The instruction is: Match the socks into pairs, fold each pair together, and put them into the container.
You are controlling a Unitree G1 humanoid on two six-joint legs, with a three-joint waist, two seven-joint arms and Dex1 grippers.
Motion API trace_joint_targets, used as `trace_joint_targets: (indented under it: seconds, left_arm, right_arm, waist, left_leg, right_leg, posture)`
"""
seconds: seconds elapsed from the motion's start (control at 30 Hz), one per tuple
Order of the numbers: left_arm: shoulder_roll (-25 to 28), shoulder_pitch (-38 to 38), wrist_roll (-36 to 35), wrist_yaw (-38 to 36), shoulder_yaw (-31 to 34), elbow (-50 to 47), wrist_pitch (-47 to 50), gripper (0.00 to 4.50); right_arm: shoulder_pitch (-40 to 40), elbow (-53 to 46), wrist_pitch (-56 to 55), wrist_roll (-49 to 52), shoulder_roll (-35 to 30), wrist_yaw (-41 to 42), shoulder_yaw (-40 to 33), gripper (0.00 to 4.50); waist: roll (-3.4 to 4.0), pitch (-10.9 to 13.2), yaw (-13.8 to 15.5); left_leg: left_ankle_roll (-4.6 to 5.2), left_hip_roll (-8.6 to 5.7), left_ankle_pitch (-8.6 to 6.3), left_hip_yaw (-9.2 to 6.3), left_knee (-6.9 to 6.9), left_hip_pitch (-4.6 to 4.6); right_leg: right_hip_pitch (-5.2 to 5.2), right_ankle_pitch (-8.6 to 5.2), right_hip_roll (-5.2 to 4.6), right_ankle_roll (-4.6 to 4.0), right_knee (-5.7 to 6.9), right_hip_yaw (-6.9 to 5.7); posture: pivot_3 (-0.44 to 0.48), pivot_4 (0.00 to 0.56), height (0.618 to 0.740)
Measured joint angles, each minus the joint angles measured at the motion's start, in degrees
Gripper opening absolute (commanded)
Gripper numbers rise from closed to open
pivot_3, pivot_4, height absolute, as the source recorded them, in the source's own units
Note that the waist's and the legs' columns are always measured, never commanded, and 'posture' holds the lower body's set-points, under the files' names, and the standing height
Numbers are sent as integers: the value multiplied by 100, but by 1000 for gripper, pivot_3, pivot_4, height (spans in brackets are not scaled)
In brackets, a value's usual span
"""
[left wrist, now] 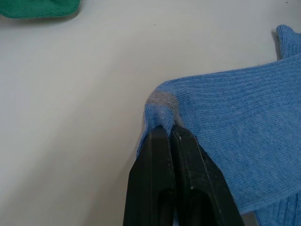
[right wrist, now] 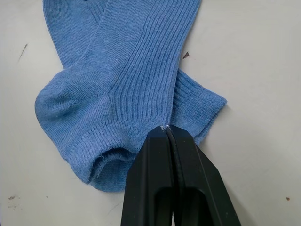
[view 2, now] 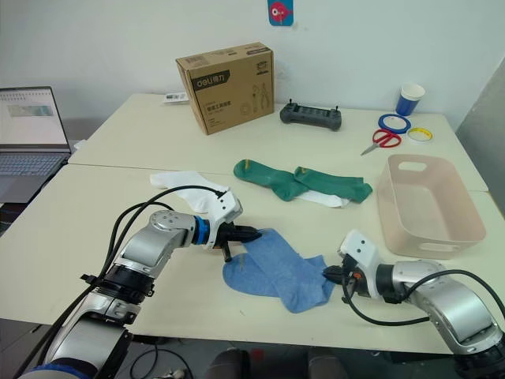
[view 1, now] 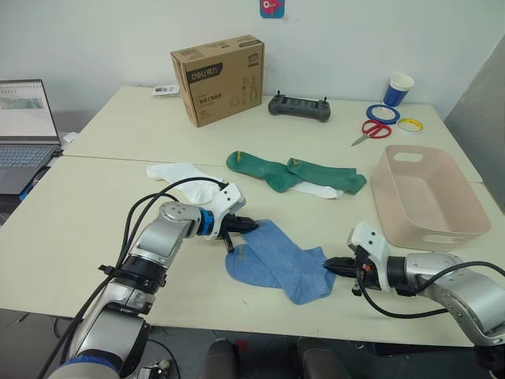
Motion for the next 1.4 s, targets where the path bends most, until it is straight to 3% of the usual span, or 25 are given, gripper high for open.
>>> trace_joint_targets:
  seconds: [0.2, 0.43, 0.8, 1.03, 1.3, 1.4]
  left_arm:
    - [77, 105, -81, 29, 170, -334, 169, 7]
    - [341, 825, -528, 510, 716, -2224, 1285, 7]
    - [63, 2083, -1592, 1982, 1351, -5108, 3697, 7]
    - [-35, 3052, -1698, 2806, 1333, -5808, 4133, 7]
    - [13, 3173, -1727, 3258, 1448, -6015, 4121, 7]
    - [74, 3176, -1725, 3275, 1447, -6005, 3982, 0]
  right_arm:
    - [-270, 82, 126, 134, 12, 63, -90, 0]
    - [-703, 123, 671, 685, -236, 348, -366, 0]
    - [-1858, 971, 955, 821, -813, 1192, 17, 0]
    - [-2263, 1856, 417, 151, -416, 1437, 878, 0]
    - [-2445, 2253, 26, -267, 81, 1449, 1104, 0]
    - [-2434, 2281, 5, -294, 131, 1411, 1094, 993]
  waist:
    - [0, 0, -4]
    - [0, 0, 0]
    - [0, 0, -6]
    - [0, 0, -51]
    - [0, 0, -7]
    - [0, 0, -5]
  left_leg:
    - [0, 2, 0, -1, -1, 0]
    - [0, 2, 0, -1, 0, 0]
    - [0, 2, 0, -3, 0, 4]
    - [0, 1, 0, -1, -1, 10]
    - [-1, -2, 0, 3, 0, 10]
    - [-1, -2, 0, 4, -1, 10]
  right_leg:
    - [-1, 2, 1, -3, 0, -1]
    - [2, 4, -3, -7, 0, -1]
    - [3, 2, -5, -3, 0, -3]
    - [4, 5, -6, -8, 1, 0]
    - [4, 11, -10, -18, 0, 2]
    - [4, 11, -10, -19, 0, 2]
  posture:
    - [0, 150, 740]
    - [0, 150, 740]
    - [0, 150, 740]
    - [0, 150, 740]
    - [0, 150, 740]
    - [0, 150, 740]
